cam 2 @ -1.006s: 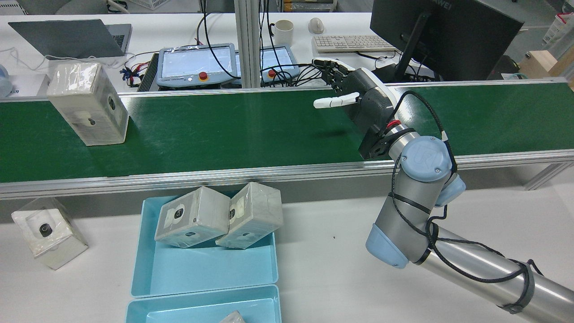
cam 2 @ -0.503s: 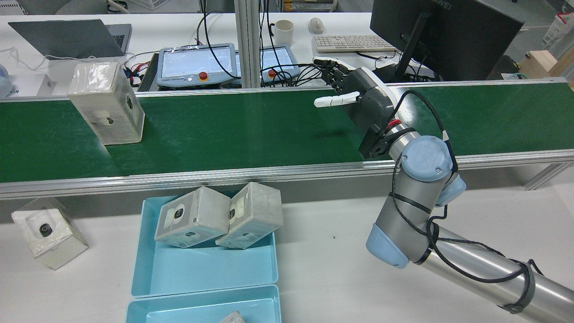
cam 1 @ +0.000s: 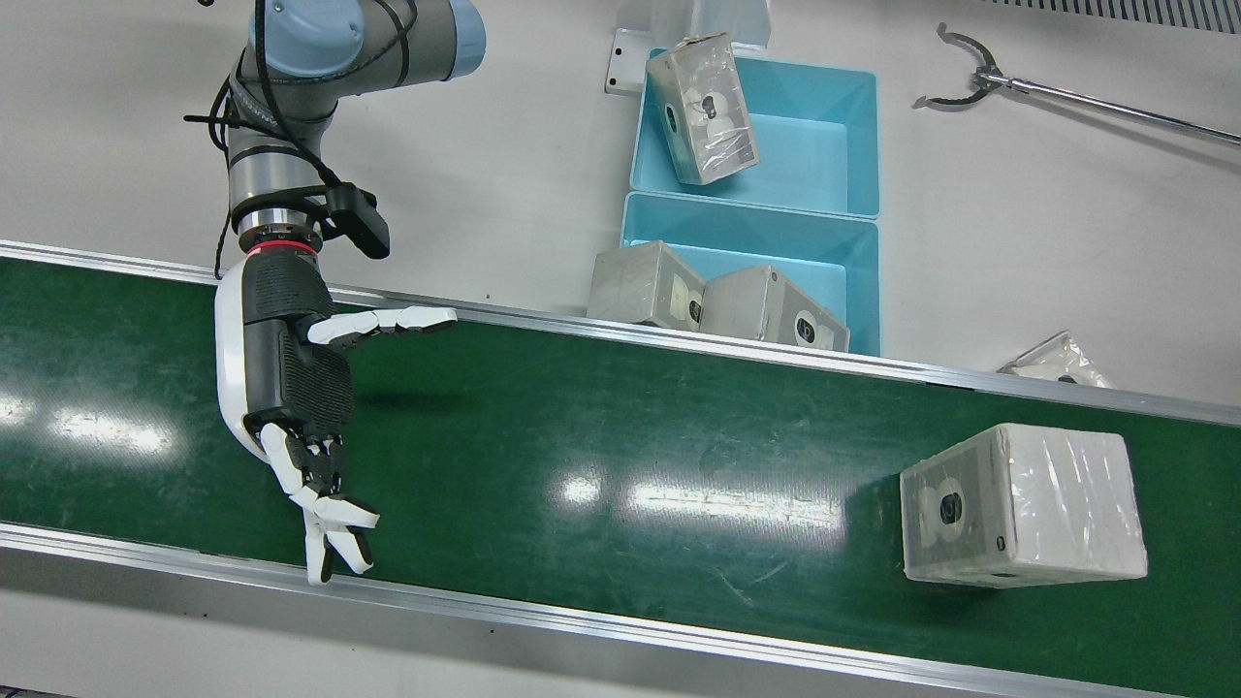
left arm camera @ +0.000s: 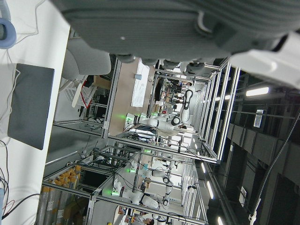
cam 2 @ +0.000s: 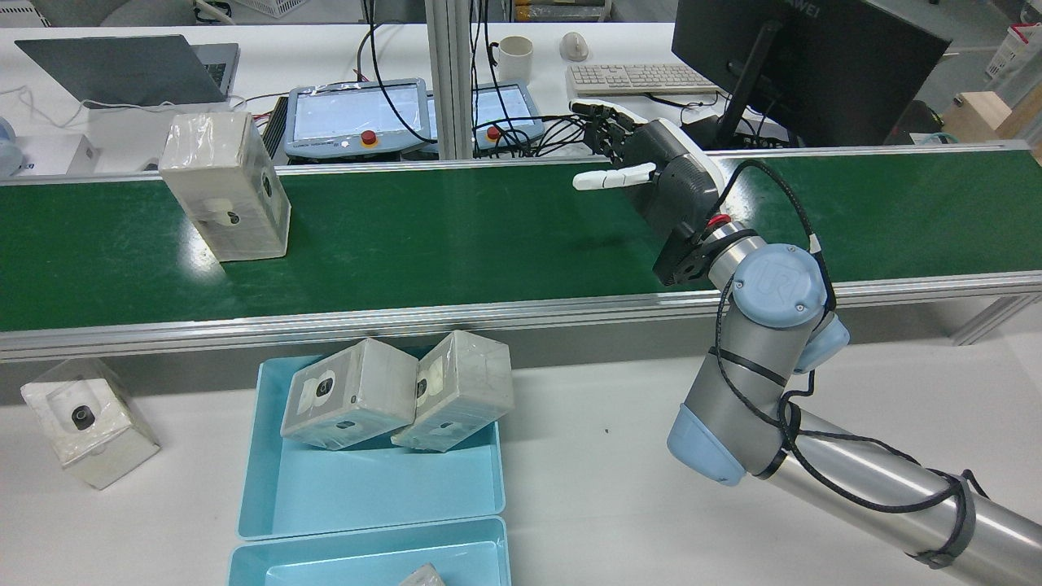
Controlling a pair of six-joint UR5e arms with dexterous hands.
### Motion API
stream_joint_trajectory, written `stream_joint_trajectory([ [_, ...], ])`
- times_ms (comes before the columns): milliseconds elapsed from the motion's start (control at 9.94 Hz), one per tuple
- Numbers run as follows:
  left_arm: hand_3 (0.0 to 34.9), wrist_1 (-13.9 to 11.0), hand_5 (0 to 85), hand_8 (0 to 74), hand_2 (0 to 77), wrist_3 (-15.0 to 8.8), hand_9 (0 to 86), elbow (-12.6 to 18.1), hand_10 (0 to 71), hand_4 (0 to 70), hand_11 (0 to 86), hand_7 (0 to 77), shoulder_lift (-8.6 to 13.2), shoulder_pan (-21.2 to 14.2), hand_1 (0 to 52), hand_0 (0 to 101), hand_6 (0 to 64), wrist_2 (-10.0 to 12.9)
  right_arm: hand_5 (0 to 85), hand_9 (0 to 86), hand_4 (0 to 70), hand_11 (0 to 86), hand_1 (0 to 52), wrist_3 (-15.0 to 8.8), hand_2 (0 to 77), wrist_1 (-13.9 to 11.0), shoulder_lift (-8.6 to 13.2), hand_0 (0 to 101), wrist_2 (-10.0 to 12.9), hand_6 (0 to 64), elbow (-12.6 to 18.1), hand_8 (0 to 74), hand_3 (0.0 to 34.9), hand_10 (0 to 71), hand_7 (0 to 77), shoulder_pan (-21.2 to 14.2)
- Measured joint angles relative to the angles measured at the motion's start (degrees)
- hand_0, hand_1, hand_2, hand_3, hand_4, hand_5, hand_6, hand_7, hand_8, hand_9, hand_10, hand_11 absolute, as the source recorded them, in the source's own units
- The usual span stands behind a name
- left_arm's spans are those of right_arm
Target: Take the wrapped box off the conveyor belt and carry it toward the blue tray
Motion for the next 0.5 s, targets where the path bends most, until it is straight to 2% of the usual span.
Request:
stream_joint_trajectory([
  [503,0.0,0.0,1.1,0.5,1.1,0.0,0.0,0.0,0.5,0.0,0.5,0.0,0.0,0.0,0.0,0,0.5,0.0,25.1,3.3,12.0,0.5,15.8,0.39,9.3,0.0,-0.06,49,-0.01,6.0,0.01,1.1,0.1,0.0,6.0,0.14],
])
